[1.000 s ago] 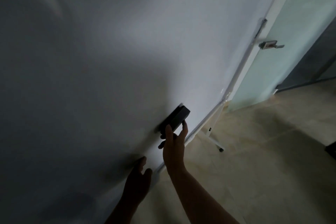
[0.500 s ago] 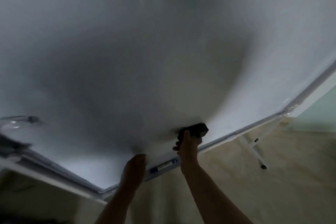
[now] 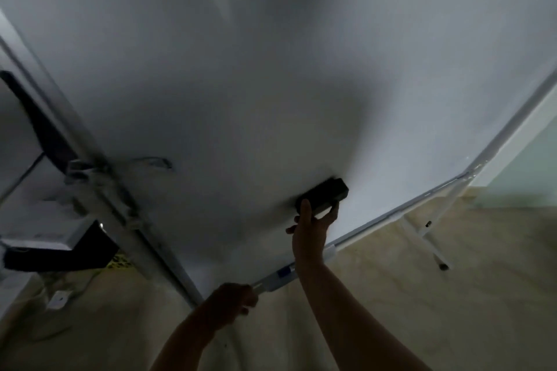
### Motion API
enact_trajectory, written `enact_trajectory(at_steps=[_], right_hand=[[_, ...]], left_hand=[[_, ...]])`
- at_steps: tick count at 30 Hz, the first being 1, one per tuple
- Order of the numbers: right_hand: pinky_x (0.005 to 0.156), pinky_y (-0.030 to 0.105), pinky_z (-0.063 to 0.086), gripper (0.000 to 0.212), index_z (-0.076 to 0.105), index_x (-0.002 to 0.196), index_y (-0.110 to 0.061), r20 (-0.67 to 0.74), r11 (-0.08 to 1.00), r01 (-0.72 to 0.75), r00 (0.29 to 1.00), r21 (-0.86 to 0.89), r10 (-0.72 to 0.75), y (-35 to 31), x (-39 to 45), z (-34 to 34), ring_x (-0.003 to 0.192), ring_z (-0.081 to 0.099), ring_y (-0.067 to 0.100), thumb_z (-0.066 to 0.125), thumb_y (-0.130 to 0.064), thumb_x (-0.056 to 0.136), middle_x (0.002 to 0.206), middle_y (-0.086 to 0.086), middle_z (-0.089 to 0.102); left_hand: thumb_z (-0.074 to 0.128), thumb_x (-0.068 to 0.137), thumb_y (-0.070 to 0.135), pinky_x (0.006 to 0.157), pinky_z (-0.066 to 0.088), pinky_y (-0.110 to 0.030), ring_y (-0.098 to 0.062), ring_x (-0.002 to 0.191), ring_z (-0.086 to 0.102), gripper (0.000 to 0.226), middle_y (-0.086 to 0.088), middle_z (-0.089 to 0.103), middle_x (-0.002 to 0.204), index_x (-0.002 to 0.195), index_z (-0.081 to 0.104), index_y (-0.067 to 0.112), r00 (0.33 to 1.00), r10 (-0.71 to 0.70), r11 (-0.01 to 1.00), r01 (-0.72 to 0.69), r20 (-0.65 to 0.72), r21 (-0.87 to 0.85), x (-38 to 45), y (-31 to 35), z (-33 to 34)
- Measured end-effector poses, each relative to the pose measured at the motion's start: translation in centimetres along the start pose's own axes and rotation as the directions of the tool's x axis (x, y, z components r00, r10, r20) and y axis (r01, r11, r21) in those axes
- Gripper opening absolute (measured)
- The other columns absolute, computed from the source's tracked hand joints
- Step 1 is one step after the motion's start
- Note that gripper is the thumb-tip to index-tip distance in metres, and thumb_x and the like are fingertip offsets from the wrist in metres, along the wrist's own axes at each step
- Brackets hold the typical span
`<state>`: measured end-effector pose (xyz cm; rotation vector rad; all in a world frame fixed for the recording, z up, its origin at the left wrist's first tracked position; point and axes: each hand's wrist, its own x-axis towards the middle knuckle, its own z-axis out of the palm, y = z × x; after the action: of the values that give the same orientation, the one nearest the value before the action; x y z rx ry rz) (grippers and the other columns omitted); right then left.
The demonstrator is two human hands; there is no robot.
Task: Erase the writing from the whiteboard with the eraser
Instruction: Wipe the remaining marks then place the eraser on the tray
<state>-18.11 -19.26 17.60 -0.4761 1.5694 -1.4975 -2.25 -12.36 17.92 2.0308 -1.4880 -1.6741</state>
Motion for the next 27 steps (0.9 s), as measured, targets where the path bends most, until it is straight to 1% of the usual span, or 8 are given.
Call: enact_trajectory(at_steps=[4, 8, 10, 12, 15, 18, 24, 27], right_hand=[[0.039, 0.020, 0.042, 0.058, 0.022, 0.150, -0.024, -0.097, 0.990, -0.131, 0.986, 0.048, 0.135, 3.0, -2.9, 3.8, 0.060, 0.054, 0.020, 0.050, -0.031, 0.099, 0.083, 0.009, 0.060], [0.051, 0.023, 0.047, 0.065, 0.011, 0.151, -0.039, -0.074, 0.993, 0.119, 0.990, 0.002, -0.118, 3.1, -7.8, 8.7, 0.055, 0.057, 0.003, 0.050, -0.030, 0.100, 0.089, 0.004, 0.062], [0.052, 0.023, 0.046, 0.068, 0.007, 0.152, -0.040, -0.045, 0.987, 0.147, 0.988, -0.059, -0.150, 3.9, -8.8, 9.9, 0.055, 0.058, 0.001, 0.051, -0.031, 0.100, 0.094, 0.003, 0.061], [0.047, 0.022, 0.044, 0.063, 0.014, 0.152, -0.032, -0.024, 0.999, 0.002, 1.000, -0.042, -0.003, 5.1, -9.4, 10.7, 0.060, 0.057, 0.011, 0.050, -0.033, 0.100, 0.094, 0.008, 0.061], [0.048, 0.019, 0.045, 0.063, 0.013, 0.150, -0.031, 0.039, 0.998, -0.014, 0.999, -0.054, 0.016, 5.8, -10.9, 12.2, 0.065, 0.056, 0.015, 0.050, -0.035, 0.099, 0.102, 0.014, 0.062], [0.056, 0.017, 0.047, 0.075, -0.002, 0.151, -0.039, 0.078, 0.973, 0.191, 0.980, -0.133, -0.182, 6.4, -12.7, 13.6, 0.058, 0.060, 0.002, 0.050, -0.038, 0.098, 0.105, 0.008, 0.064], [0.047, 0.022, 0.042, 0.046, 0.036, 0.136, -0.013, -0.024, 0.972, -0.235, 0.972, 0.001, 0.235, 10.1, -13.0, 14.0, 0.057, 0.052, 0.017, 0.050, -0.036, 0.099, 0.091, 0.010, 0.060], [0.058, 0.027, 0.045, 0.051, 0.022, 0.140, -0.042, -0.054, 0.998, -0.045, 0.997, 0.039, 0.047, 9.7, -14.3, 14.6, 0.066, 0.054, 0.016, 0.051, -0.032, 0.099, 0.093, 0.010, 0.064]], left_hand=[[0.047, 0.098, 0.038, 0.047, 0.038, -0.012, -0.002, 0.060, 0.055, 0.021, 0.009, 0.062, 0.082, 0.093, 0.058, 0.020, 0.968, -0.147, 0.979, 0.114, 0.205, 0.167, -1.1, -5.3, -5.0], [0.047, 0.093, 0.053, 0.067, 0.045, -0.023, -0.013, 0.076, 0.063, 0.040, 0.001, 0.067, 0.096, 0.102, 0.062, 0.017, 0.981, -0.166, 0.938, 0.127, 0.097, 0.323, 0.0, -9.9, -11.4], [0.051, 0.093, 0.051, 0.090, 0.046, -0.031, -0.024, 0.112, 0.060, 0.057, -0.012, 0.059, 0.129, 0.133, 0.050, 0.009, 0.997, -0.026, 0.931, 0.051, -0.072, 0.363, 0.8, -10.5, -13.0], [0.063, 0.091, 0.034, 0.099, 0.040, -0.033, -0.029, 0.130, 0.047, 0.071, -0.011, 0.045, 0.145, 0.148, 0.029, 0.010, 0.963, 0.214, 0.959, -0.174, -0.166, 0.225, 1.1, -10.2, -14.4], [0.068, 0.086, 0.022, 0.094, 0.050, -0.041, -0.026, 0.118, 0.058, 0.058, -0.007, 0.056, 0.133, 0.136, 0.041, 0.015, 0.906, 0.360, 0.931, -0.365, -0.224, 0.019, 1.7, -8.9, -15.4], [0.060, 0.092, 0.024, 0.086, 0.054, -0.034, -0.020, 0.106, 0.064, 0.041, -0.008, 0.063, 0.124, 0.130, 0.049, 0.013, 0.884, 0.411, 0.908, -0.374, -0.223, 0.190, 2.2, -8.5, -16.3], [0.067, 0.085, 0.032, 0.089, 0.050, -0.031, -0.022, 0.106, 0.062, 0.045, -0.003, 0.067, 0.118, 0.125, 0.058, 0.015, 0.913, 0.391, 0.883, -0.336, -0.120, 0.327, 2.8, -7.6, -18.0], [0.067, 0.083, 0.036, 0.086, 0.050, -0.029, -0.019, 0.102, 0.062, 0.044, -0.004, 0.067, 0.117, 0.123, 0.062, 0.016, 0.914, 0.399, 0.846, -0.336, -0.074, 0.414, 3.0, -7.3, -18.2]])
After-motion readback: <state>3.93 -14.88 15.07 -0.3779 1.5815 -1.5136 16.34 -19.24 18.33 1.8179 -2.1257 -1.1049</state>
